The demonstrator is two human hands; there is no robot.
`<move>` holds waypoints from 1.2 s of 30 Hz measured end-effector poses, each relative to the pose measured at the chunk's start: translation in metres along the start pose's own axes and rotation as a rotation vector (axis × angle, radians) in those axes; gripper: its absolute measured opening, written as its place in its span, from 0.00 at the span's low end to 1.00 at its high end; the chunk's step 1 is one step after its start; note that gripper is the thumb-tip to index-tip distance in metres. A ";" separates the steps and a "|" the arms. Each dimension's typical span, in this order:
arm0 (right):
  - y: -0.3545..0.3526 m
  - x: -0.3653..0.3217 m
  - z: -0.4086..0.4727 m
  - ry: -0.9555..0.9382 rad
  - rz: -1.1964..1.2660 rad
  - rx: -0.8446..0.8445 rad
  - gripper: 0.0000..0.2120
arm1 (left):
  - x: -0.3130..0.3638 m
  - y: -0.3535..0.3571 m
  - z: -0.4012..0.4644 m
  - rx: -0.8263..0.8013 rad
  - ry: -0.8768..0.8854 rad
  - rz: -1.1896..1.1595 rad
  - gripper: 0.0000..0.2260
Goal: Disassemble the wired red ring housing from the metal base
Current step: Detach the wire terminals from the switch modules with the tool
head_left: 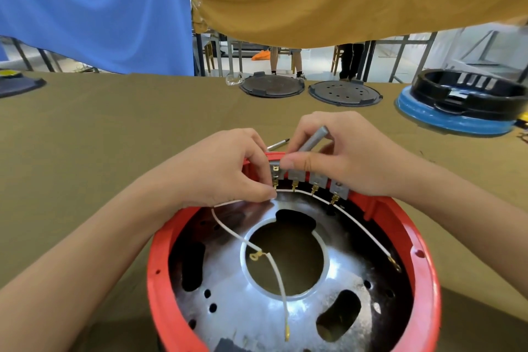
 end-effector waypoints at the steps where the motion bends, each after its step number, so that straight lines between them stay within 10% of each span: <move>1: 0.000 0.004 0.001 0.032 0.055 0.007 0.15 | 0.000 0.000 0.000 0.000 0.000 0.002 0.03; 36: 0.005 0.013 0.001 0.142 0.264 0.058 0.13 | -0.002 0.001 0.001 -0.018 -0.024 -0.069 0.04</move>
Point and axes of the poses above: each hand's wrist, its own z-axis towards the middle knuckle, its own y-axis out of the palm, x = y × z, the point moved 8 cm from there along z, towards the middle knuckle, and after that the axes turned 8 degrees about -z, right-handed, at the moved point
